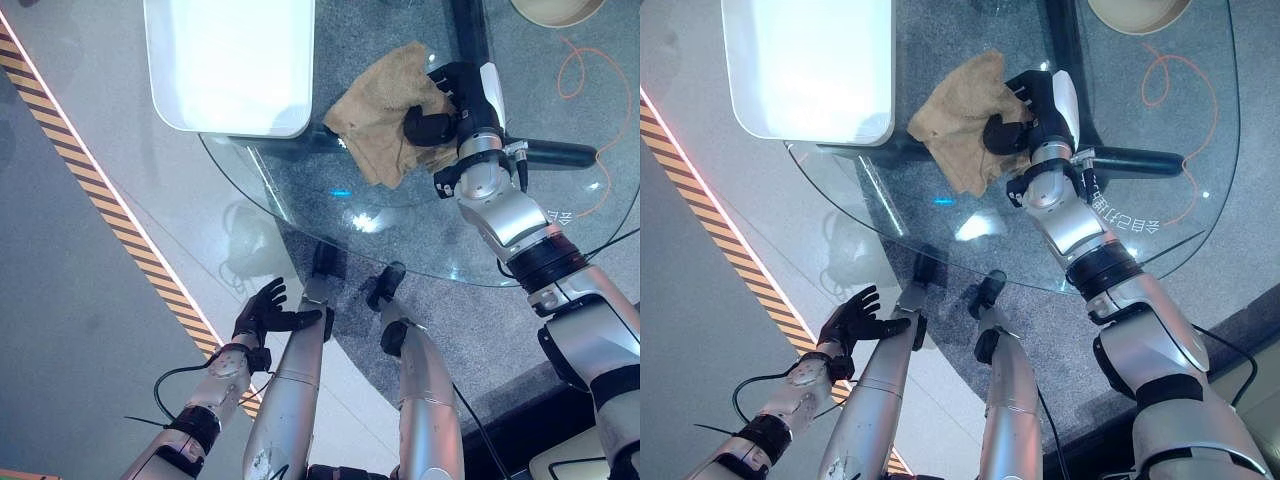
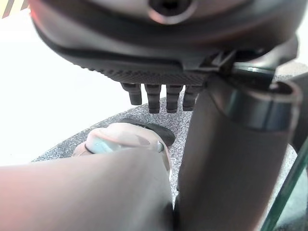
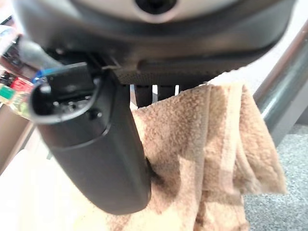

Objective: Wipe the table with a cloth and put it in the basket.

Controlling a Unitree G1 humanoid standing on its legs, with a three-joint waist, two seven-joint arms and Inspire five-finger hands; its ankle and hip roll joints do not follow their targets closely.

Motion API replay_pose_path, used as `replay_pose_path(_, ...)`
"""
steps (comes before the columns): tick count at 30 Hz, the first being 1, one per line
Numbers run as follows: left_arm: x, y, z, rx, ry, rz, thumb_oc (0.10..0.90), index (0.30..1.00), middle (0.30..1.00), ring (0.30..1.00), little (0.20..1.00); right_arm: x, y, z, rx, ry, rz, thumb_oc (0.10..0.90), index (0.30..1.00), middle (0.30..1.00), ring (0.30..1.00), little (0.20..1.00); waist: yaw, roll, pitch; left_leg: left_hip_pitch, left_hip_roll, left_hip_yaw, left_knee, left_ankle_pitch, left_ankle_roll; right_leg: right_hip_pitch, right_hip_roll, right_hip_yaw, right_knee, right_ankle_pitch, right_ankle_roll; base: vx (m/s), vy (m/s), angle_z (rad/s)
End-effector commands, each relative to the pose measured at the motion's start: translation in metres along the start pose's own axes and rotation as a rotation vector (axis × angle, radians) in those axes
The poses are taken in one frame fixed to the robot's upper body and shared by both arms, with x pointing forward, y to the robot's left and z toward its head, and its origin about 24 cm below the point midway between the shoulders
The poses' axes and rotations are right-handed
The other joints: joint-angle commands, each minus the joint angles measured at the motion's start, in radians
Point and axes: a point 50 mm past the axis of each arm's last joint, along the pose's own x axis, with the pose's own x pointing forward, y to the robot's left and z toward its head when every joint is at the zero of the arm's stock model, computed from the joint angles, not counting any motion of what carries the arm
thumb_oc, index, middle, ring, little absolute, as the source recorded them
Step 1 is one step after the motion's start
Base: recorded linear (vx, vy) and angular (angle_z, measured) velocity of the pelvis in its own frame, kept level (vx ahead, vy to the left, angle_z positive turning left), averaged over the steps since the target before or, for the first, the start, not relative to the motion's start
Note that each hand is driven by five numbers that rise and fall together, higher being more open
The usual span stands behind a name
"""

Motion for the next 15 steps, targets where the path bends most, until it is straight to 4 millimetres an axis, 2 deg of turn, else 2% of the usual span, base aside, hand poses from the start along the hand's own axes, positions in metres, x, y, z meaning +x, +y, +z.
replay_pose_path(1,-0.037,0.029,-0.06,0.033,0.2,0.094,0.8,0.9,0.9,0.9,0.9,0.007,-0.05,0.039,-0.014,-0.185,-0.243,0.1,0.3,0.3,0.3,0.2,0.014,0.024,0.002,0.059,0.002,0.091,0.032,-0.154,0.066,-0.002,-0.013,0.085,-0.052,0.074,0.111,0.0,0.0,0.0)
replay_pose_path(3,-0.037,0.03,-0.061,0.032,0.202,0.094,0.8,0.9,0.9,0.9,0.9,0.009,-0.058,0.034,-0.038,-0.164,-0.311,0.1,0.3,0.3,0.3,0.2,0.014,0.025,0.002,0.061,0.002,0.092,0.031,-0.155,0.066,-0.001,-0.013,0.085,-0.053,0.074,0.111,0.0,0.0,0.0)
replay_pose_path(5,-0.039,0.03,-0.063,0.034,0.207,0.096,0.8,0.9,0.9,0.9,0.9,0.013,-0.079,0.022,-0.067,-0.109,-0.438,0.1,0.3,0.3,0.3,0.2,0.012,0.026,0.002,0.06,0.002,0.09,0.036,-0.162,0.066,-0.001,-0.012,0.088,-0.052,0.074,0.113,0.0,0.0,0.0)
replay_pose_path(7,-0.04,0.031,-0.064,0.034,0.209,0.1,0.8,0.9,0.9,0.9,0.9,0.015,-0.091,0.015,-0.077,-0.067,-0.511,0.1,0.3,0.3,0.3,0.2,0.011,0.027,0.002,0.058,0.002,0.089,0.039,-0.165,0.067,-0.003,-0.011,0.09,-0.051,0.076,0.114,0.0,0.0,0.0)
replay_pose_path(15,-0.041,0.035,-0.062,0.039,0.21,0.11,0.8,0.9,0.9,0.9,0.9,0.012,-0.126,-0.008,-0.084,0.051,-0.733,0.1,0.3,0.3,0.3,0.2,0.001,0.027,0.002,0.056,0.0,0.091,0.043,-0.173,0.071,-0.007,-0.006,0.099,-0.06,0.082,0.116,0.0,0.0,0.0)
